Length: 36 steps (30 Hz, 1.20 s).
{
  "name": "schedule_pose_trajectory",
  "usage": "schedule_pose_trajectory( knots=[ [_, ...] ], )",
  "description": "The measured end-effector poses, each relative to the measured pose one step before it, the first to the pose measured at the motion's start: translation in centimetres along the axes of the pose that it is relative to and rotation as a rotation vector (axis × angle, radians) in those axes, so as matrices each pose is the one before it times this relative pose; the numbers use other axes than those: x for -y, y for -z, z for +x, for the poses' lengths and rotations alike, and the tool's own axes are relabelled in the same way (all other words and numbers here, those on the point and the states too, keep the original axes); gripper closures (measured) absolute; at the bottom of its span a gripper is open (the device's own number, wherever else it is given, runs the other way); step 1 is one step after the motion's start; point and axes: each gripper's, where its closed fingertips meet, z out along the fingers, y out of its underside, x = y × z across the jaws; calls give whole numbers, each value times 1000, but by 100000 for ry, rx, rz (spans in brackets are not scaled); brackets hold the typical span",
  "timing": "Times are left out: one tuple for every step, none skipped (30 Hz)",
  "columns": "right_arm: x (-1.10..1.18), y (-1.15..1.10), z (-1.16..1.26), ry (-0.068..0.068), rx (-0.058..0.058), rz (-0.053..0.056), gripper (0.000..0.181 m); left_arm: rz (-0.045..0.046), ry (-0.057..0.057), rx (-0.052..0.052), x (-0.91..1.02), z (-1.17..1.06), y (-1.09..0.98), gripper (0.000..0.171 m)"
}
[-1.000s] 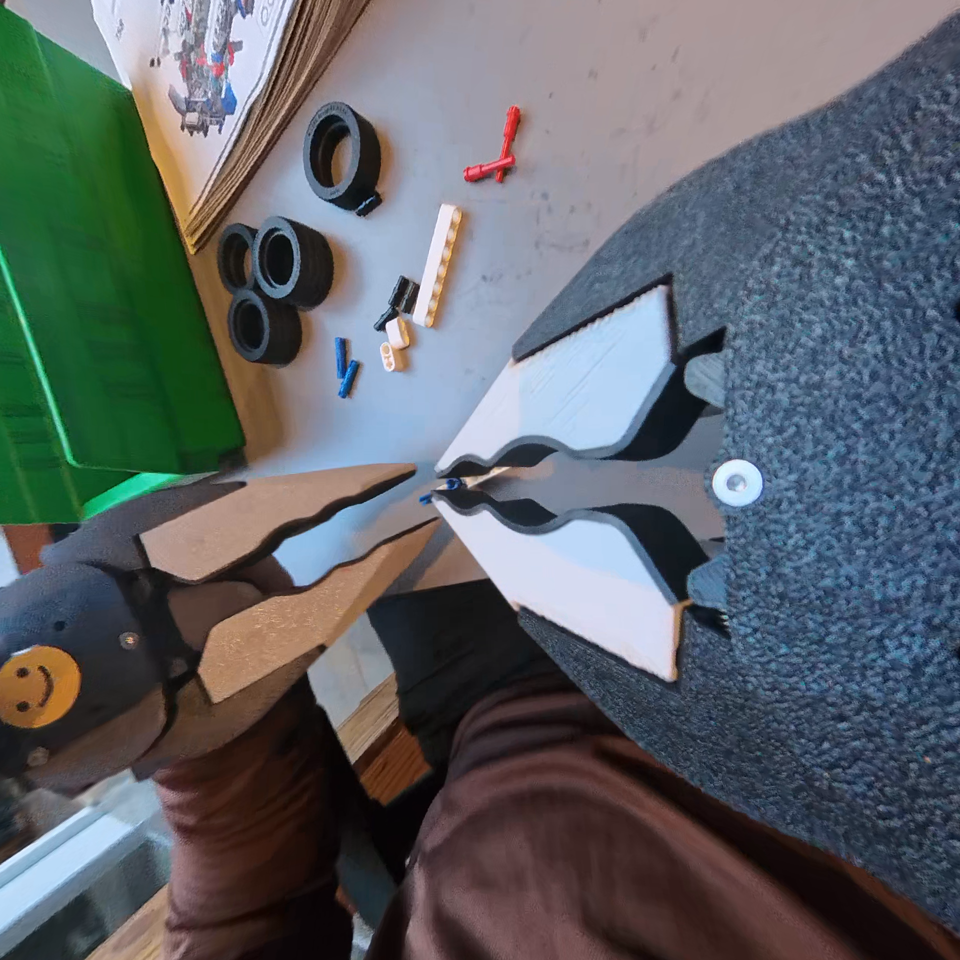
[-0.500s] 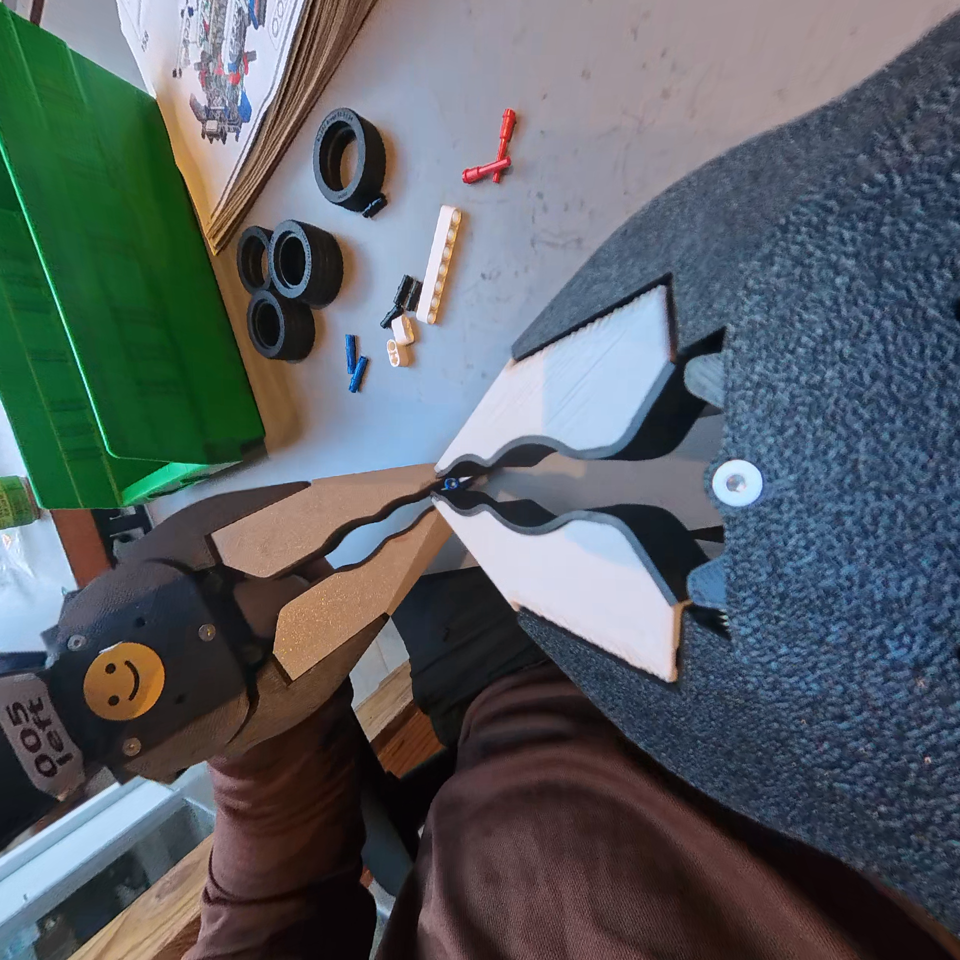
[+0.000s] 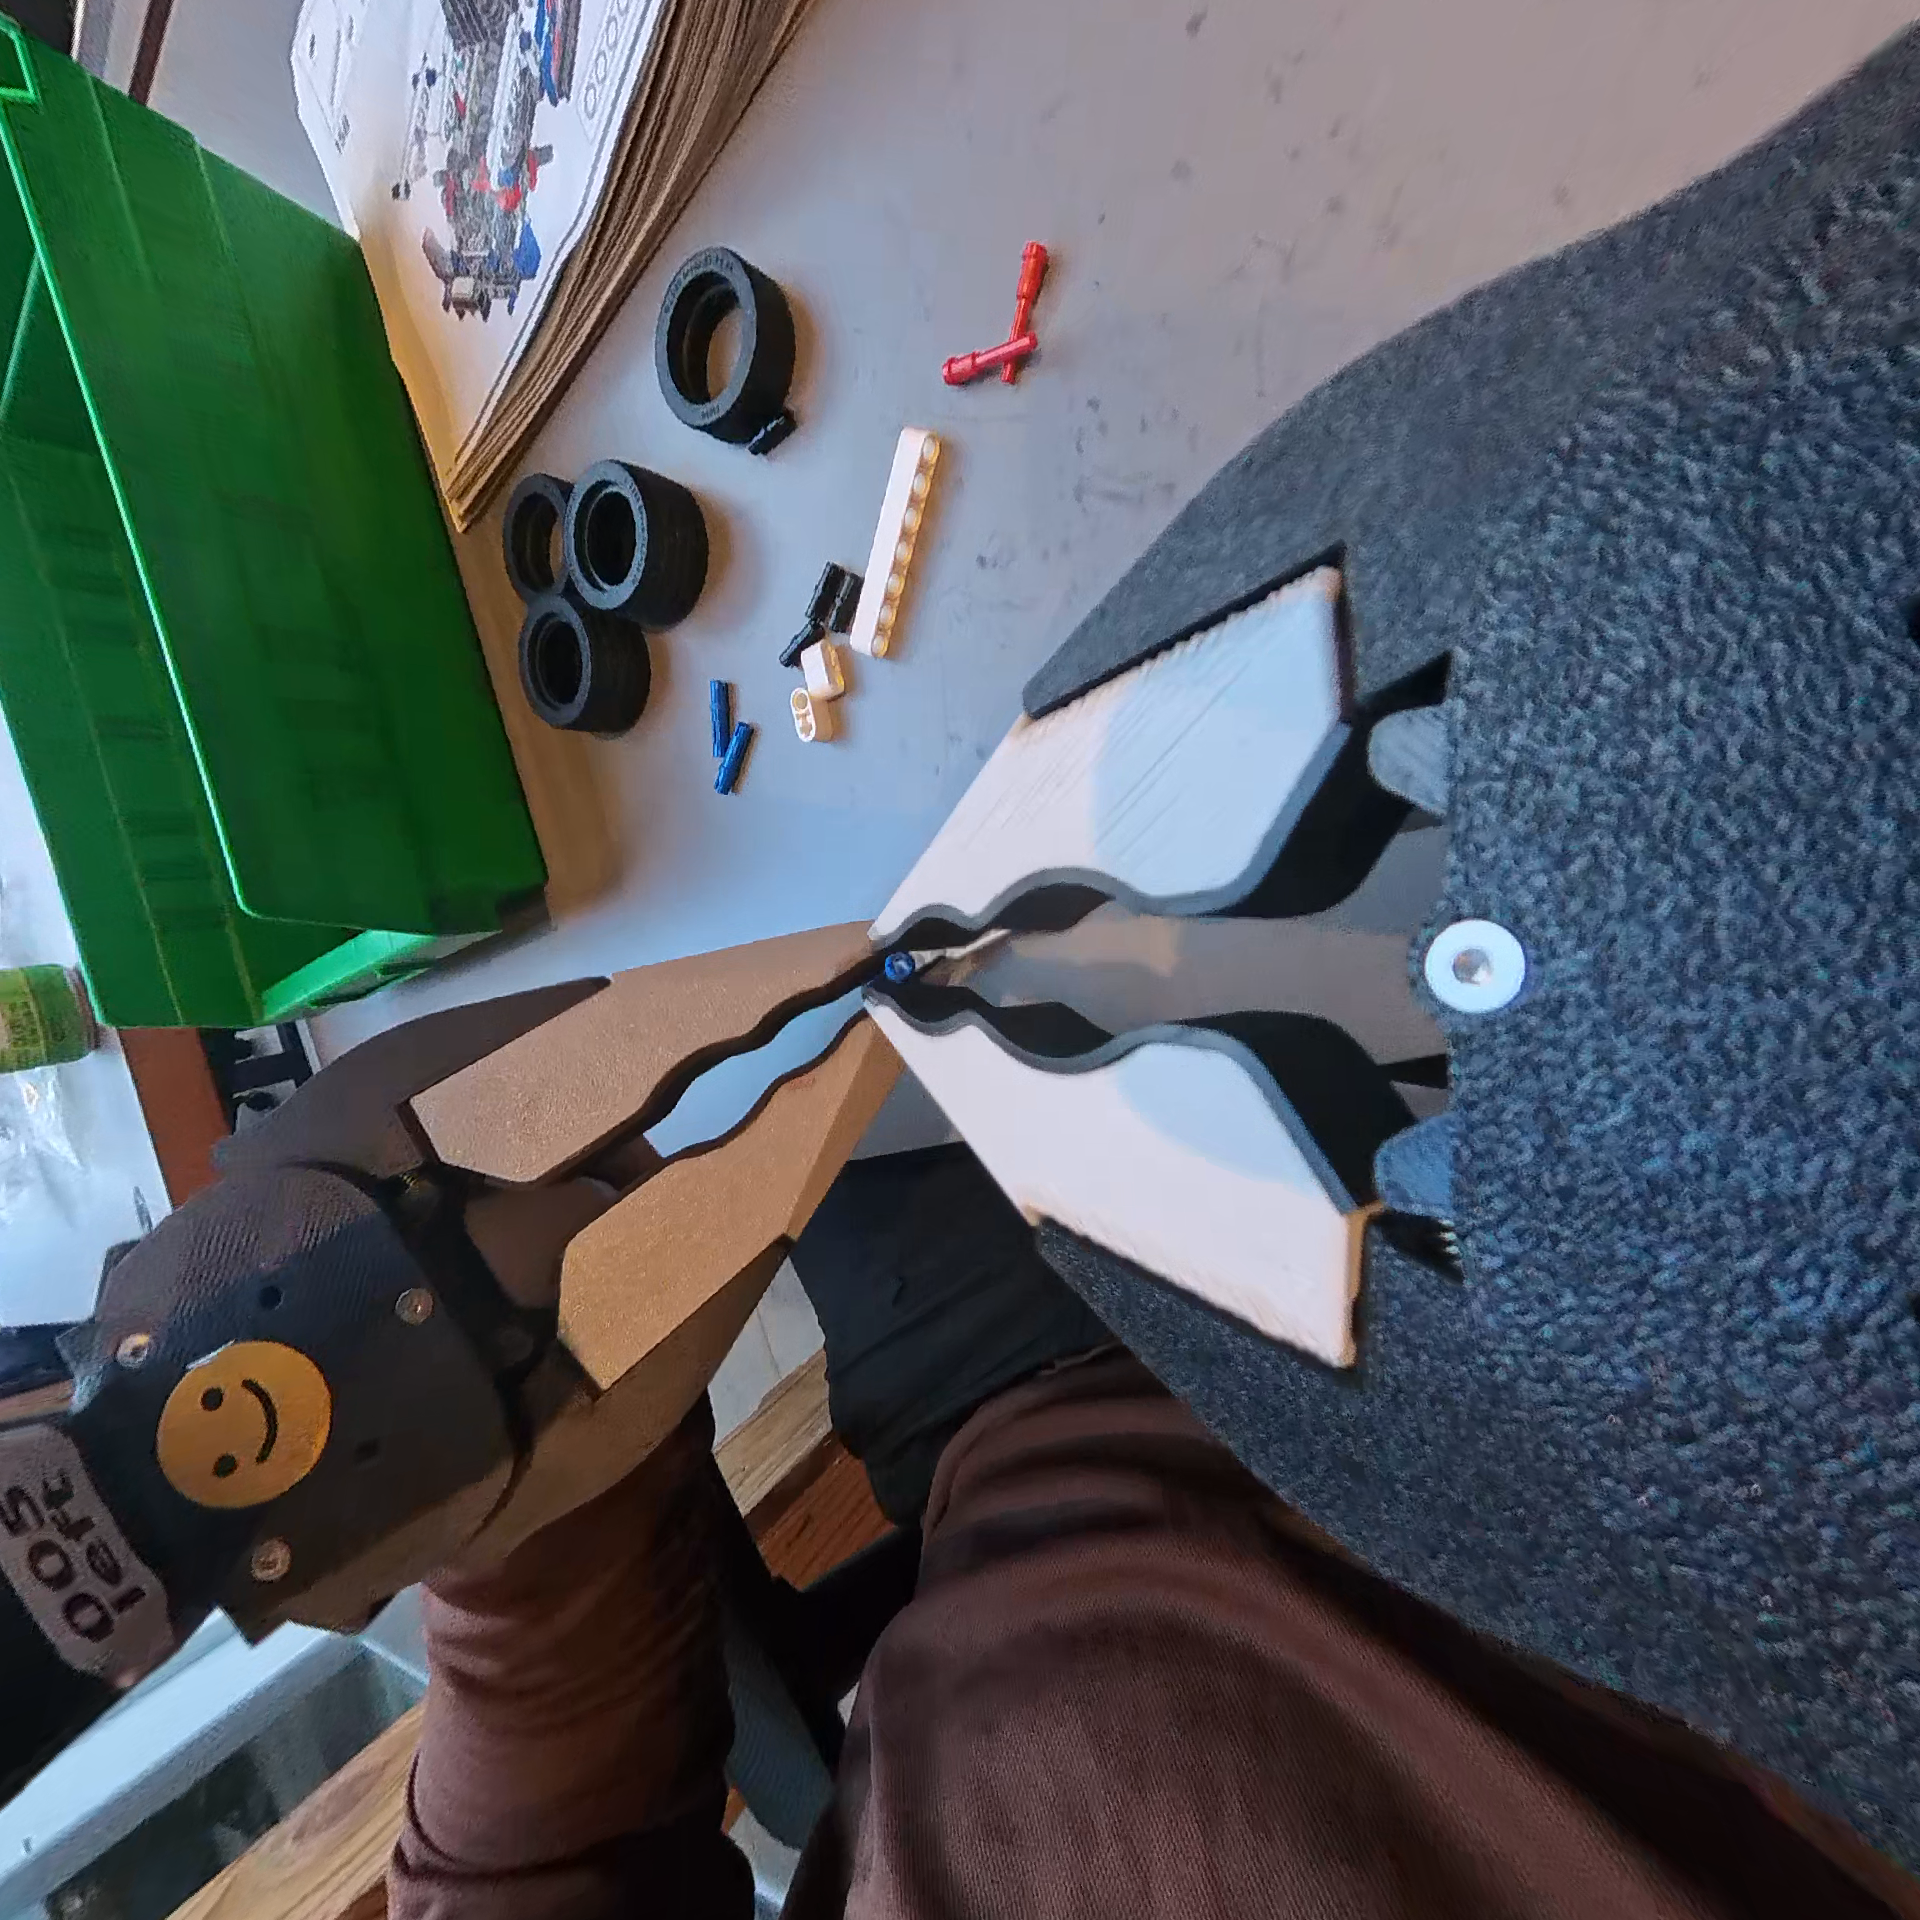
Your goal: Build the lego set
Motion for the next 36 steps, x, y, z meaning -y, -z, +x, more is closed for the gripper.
schedule_pose_trajectory(
  knots=[
    [-16, 9, 81, -80, -223, -9, 175, -35, 66, 788, -2, -113, -31, 170],
    [2, 39, 58, -303, -10, 121, 174, 425, 238, 342, 14, -95, -8, 170],
    [11, 64, 60, -260, 45, 288, 174, 460, 482, -58, 17, -55, 14, 170],
    [14, 63, 65, -156, 55, 308, 174, 325, 474, -16, -9, -55, 4, 170],
    [-28, 46, 107, -138, -258, -32, 174, 220, 293, 299, -27, -94, 19, 170],
    [-21, 42, 113, -112, -357, 35, 173, 199, 222, -116, -31, -36, 7, 170],
    [25, 20, 92, -204, -204, 252, 172, 124, 373, -493, -35, 37, -6, 170],
    [17, -15, 44, -223, 28, 174, 172, 457, 304, -482, 24, 69, -7, 170],
    [-19, -59, -8, -30, 157, -127, 172, 307, 219, -664, 27, 114, -18, 171],
    [-4, -84, -36, 368, 2, -128, 172, 42, 9, -510, 0, 102, -51, 170],
    [-27, -88, -13, 582, -214, -316, 172, 54, -262, 115, 14, 35, -61, 170],
    [-96, -106, -5, 572, -140, -755, 172, 92, -232, 43, 24, 28, -41, 170],
    [-74, -95, -44, 288, 116, -454, 173, -251, 13, -63, -28, 17, -49, 170],
    [-12, -49, -69, 73, 385, 32, 176, -118, 99, 35, -25, -22, -46, 170],
    [5, -27, -19, -105, 98, 138, 176, 115, 164, -147, 3, -6, -30, 170],
    [-4, -26, 6, -280, 79, -106, 177, 102, 332, -86, -16, -19, -26, 170],
    [5, 0, -1, -267, 219, -46, 177, 325, 509, -371, 8, 1, -23, 170],
    [63, 39, 3, 263, -54, 269, 177, 776, 683, -491, 87, 22, 3, 170],
    [48, 50, 28, 367, -184, -135, 177, 693, 327, -508, 75, -25, 68, 170],
    [-21, 67, 99, -32, -497, -803, 177, -70, -77, -517, -64, -94, 155, 168],
    [-95, 126, 303, 464, -1701, -1054, 177, -1372, 147, -568, -272, -202, 172, 159],
    [-201, 153, 265, 1002, -1393, -1566, 177, -1593, 366, -9, -353, -359, 203, 152],
    [-265, 144, 159, 918, -935, -1824, 177, -359, -259, -831, -286, -229, 232, 150],
    [-258, 118, 26, 581, -183, -1531, 177, 71, -344, -1725, -255, -56, 195, 149],
    [-210, 77, -31, 250, 120, -1163, 177, -881, -144, -3050, -374, 193, 55, 148],
    [-227, 28, -12, 249, -67, -1353, 177, -2209, -524, -3622, -523, 357, -106, 147],
    [-270, -41, -17, 530, -38, -2040, 177, -2446, -1183, -1038, -547, 43, -239, 146],
    [-263, -71, 1, 920, -418, -1981, 177, -2369, -2129, 383, -536, -128, -306, 148],
    [-189, -96, 52, 1059, -936, -1508, 177, -2443, -2268, -369, -512, 13, -323, 148],
    [-232, -105, 37, 739, -711, -1752, 177, -2516, -1761, -726, -443, 60, -314, 148],
    [-261, -122, -17, 560, -351, -1864, 177, -1935, -1677, 145, -320, -68, -279, 148],
    [-187, -110, -92, 490, 49, -1271, 177, -1746, -1995, -172, -301, -25, -306, 152],
    [-182, -125, -166, -333, 785, -1056, 177, -908, -1914, -1226, -156, 133, -319, 155],
    [-169, -150, -122, -962, 807, -974, 177, 1628, -1190, -2525, 245, 280, -134, 161],
    [-124, -138, -72, -683, 412, -617, 177, 966, -1116, -2010, 157, 145, -175, 167],
    [-134, -123, -33, -161, 219, -579, 177, 1204, -1352, -1729, 157, 21, -120, 167]
  ],
)
